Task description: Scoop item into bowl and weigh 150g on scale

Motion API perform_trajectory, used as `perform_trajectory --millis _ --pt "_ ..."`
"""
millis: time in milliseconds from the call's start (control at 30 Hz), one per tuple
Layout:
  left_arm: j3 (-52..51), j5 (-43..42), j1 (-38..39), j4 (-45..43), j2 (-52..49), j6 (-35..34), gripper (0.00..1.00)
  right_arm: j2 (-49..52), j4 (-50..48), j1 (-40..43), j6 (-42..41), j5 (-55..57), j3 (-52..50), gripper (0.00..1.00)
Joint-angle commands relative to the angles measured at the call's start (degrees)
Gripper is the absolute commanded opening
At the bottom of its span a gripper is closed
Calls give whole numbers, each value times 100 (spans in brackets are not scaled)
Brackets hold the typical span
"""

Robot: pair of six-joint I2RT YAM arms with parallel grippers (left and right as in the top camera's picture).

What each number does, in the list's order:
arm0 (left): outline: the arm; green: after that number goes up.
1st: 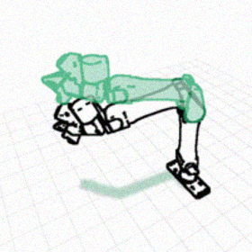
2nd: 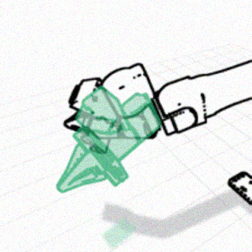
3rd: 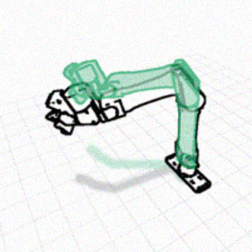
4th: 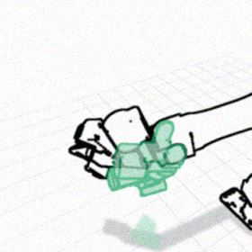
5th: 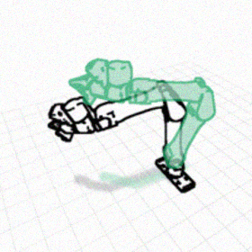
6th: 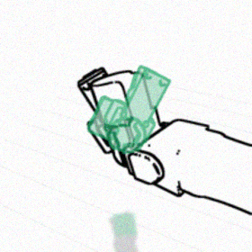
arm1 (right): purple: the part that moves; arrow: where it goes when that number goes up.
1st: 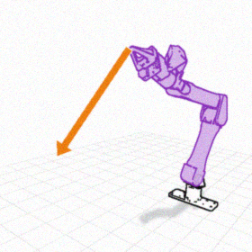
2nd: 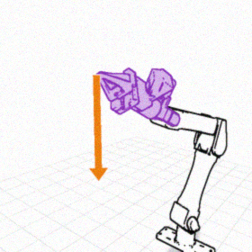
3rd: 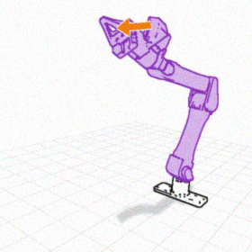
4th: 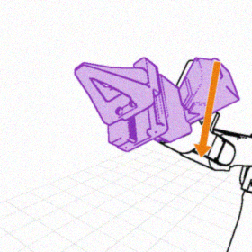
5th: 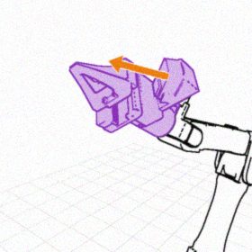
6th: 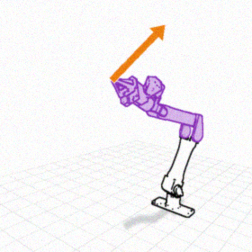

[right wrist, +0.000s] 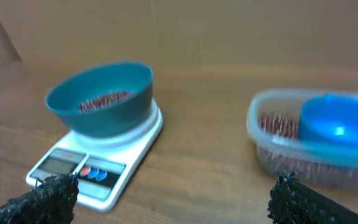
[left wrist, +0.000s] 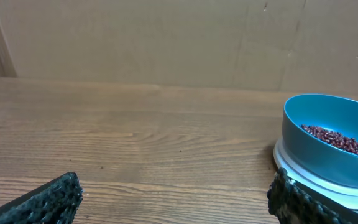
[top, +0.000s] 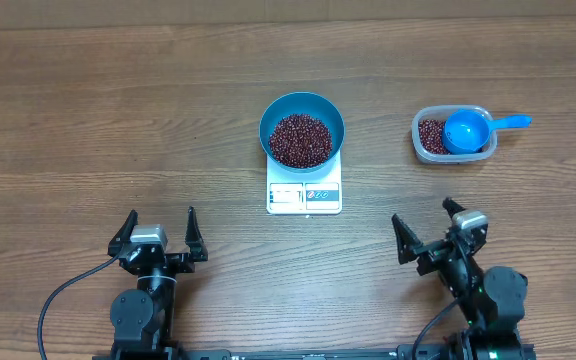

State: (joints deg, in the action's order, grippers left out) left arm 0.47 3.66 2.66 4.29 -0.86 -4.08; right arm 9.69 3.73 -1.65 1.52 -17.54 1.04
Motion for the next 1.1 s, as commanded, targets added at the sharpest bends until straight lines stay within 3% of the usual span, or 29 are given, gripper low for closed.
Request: perform_trajectory --millis 0,133,1067 --pt "-20 -26 37 -13 61 70 100 -474 -15 -48 162 101 -59 100" --pt "-20 -26 37 -13 61 70 100 -960 -22 -48 160 116 -59 100" --pt "-20 -26 37 -13 61 70 100 -955 -35 -48 157 94 -59 100"
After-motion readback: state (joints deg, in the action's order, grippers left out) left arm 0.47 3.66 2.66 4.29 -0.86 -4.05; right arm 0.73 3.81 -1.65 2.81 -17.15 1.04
